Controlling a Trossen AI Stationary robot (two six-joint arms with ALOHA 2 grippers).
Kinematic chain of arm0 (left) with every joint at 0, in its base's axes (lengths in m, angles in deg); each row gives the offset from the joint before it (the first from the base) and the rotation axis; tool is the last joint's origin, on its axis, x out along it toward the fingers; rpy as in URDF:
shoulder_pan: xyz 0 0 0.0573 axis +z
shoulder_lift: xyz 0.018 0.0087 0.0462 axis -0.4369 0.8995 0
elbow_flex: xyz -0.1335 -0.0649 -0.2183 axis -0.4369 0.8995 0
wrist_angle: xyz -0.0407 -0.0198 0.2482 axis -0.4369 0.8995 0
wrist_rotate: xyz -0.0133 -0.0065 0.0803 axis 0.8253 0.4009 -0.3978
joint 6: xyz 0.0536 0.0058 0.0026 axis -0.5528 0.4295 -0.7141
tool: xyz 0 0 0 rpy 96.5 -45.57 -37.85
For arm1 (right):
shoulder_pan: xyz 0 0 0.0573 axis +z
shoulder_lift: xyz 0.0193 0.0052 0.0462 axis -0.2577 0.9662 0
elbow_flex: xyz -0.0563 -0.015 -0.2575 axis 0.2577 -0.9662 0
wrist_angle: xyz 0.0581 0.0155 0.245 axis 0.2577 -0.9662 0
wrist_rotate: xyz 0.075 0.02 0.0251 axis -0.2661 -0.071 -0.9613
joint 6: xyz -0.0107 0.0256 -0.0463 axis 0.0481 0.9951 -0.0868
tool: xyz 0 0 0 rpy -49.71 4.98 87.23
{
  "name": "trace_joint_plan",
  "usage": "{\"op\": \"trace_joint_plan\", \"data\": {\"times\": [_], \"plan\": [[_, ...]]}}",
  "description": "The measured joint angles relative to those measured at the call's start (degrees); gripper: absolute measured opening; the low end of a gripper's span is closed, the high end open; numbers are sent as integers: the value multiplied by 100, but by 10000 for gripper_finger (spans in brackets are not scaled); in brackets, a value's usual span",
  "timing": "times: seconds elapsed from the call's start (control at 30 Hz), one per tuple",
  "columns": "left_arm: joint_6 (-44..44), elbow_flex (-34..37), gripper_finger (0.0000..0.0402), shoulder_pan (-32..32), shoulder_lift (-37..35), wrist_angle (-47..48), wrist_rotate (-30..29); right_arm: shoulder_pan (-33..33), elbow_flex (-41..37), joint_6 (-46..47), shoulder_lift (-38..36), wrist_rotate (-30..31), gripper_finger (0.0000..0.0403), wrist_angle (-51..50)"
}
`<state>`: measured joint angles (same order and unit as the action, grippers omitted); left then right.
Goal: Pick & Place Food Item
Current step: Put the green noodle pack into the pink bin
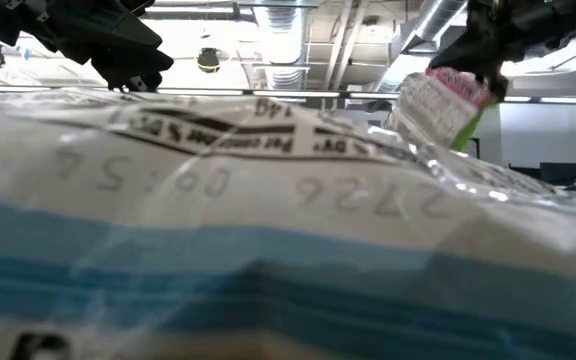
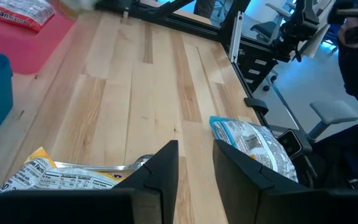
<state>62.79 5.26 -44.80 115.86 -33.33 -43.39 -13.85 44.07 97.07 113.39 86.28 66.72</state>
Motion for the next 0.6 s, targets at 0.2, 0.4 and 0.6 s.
{"op": "trace_joint_plan", "data": {"times": [0.2, 0.4, 0.6], "plan": [[-2, 0, 95, 0, 0, 0, 0, -637, 0, -76, -387, 96, 0, -389], [-1, 0, 95, 0, 0, 0, -10, -1338, 0, -132, -631, 92, 0, -620], [-2, 0, 95, 0, 0, 0, -15, -2034, 0, -128, -612, 92, 0, -1133]]}}
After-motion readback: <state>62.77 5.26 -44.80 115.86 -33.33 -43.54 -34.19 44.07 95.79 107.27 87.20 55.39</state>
